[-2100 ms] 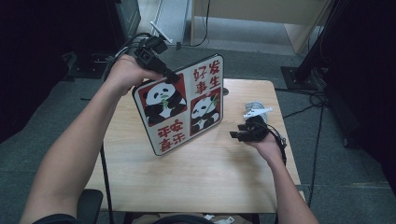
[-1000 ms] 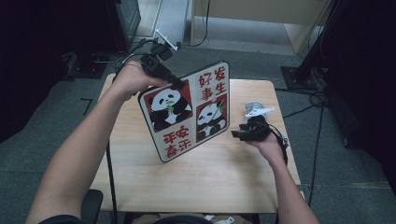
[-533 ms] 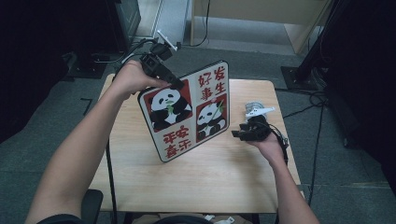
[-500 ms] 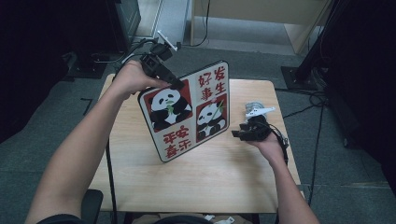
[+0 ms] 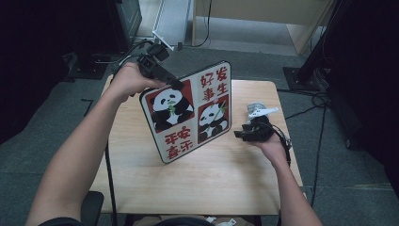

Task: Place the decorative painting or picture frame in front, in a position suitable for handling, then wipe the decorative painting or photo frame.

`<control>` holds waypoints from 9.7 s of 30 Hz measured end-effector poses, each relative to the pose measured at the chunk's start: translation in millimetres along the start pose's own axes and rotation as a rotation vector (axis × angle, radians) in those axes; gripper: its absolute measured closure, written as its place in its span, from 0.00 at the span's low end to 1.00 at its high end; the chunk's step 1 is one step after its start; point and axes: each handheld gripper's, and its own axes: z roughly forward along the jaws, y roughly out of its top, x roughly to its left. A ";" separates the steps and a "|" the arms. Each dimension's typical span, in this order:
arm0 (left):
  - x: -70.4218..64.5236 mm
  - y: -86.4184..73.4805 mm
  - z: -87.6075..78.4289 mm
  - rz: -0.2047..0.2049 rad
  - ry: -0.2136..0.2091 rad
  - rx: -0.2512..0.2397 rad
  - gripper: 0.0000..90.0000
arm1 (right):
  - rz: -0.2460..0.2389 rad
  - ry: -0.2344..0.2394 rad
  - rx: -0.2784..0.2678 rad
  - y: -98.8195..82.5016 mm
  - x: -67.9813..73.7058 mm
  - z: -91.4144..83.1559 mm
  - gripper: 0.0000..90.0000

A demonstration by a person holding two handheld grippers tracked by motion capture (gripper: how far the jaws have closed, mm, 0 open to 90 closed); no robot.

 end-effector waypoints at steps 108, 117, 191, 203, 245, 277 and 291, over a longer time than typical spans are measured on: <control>-5.5 -152.8 14.3 -0.036 -0.065 -0.271 0.68 | 0.197 -0.123 0.003 24.9 -79.0 6.2 0.79; -0.3 -154.3 14.1 -0.056 -0.088 -0.318 0.75 | 0.191 -0.087 -0.007 40.4 -69.5 -10.5 0.79; 11.8 -158.1 11.3 -0.034 -0.117 -0.321 0.87 | -0.097 0.022 -0.113 210.7 6.7 -102.9 0.77; 18.0 -157.8 9.8 -0.021 -0.125 -0.325 0.87 | -0.076 0.045 -0.147 195.3 8.9 -94.3 0.77; 21.2 -160.3 10.3 -0.007 -0.156 -0.339 0.87 | -0.087 0.045 -0.158 159.4 12.3 -74.3 0.78; 20.8 -160.3 10.1 -0.011 -0.157 -0.331 0.87 | -0.087 0.051 -0.144 125.0 11.9 -53.7 0.77; 21.4 -160.6 9.9 -0.005 -0.159 -0.331 0.87 | -0.092 0.046 -0.107 117.6 17.2 -43.6 0.77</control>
